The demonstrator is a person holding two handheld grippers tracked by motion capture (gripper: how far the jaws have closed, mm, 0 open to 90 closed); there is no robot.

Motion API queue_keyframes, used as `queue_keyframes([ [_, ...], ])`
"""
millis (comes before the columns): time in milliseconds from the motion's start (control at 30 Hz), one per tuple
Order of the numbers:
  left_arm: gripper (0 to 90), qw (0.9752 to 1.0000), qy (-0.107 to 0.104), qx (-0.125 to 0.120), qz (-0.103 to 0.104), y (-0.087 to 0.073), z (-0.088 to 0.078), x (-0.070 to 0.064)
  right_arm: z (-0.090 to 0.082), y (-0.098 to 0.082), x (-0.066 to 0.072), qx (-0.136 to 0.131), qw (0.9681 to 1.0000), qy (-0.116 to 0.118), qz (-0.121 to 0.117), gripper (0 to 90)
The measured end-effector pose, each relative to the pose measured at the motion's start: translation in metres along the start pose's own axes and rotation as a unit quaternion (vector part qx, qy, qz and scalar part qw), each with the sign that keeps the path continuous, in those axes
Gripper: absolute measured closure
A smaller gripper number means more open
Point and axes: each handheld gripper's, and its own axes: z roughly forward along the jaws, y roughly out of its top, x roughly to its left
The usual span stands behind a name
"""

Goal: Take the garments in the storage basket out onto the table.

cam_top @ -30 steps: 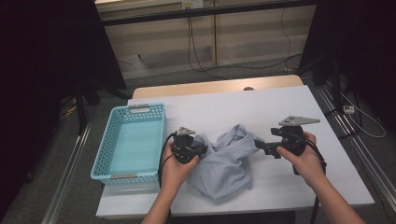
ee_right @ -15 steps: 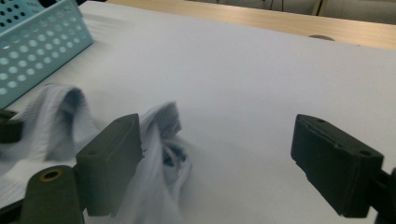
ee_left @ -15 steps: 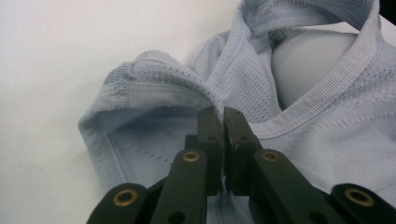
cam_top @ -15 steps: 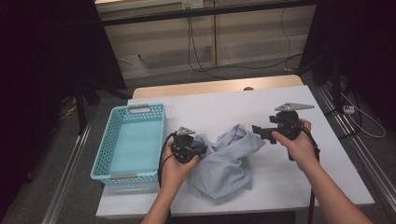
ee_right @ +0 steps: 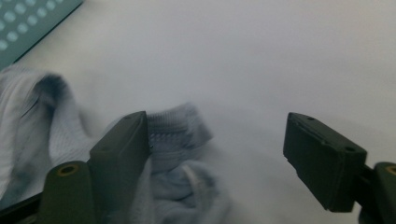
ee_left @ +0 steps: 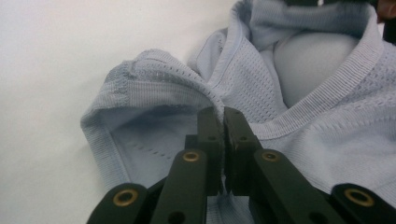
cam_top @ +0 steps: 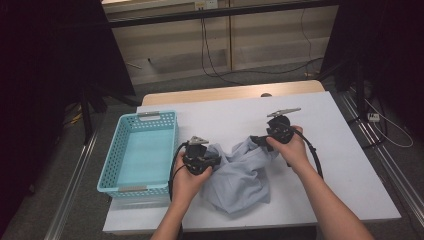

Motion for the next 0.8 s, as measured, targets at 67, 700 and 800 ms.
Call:
queue_keyframes([
  [67,86.9,1.0000,0.001,0.001,0.002,0.000,-0.001,0.000,0.006,-0.003,0.006,0.020,0.9996,0.015,-0.012,27.5],
  [700,62.2,0.9993,0.011,-0.036,-0.004,0.008,-0.021,0.010,-0.016,-0.016,0.014,0.018,0.9963,0.020,-0.081,90.0],
  [800,55.8,0.9984,0.019,-0.052,-0.009,0.012,-0.031,0.014,-0.025,-0.021,0.010,0.016,0.9963,0.027,-0.080,90.0],
])
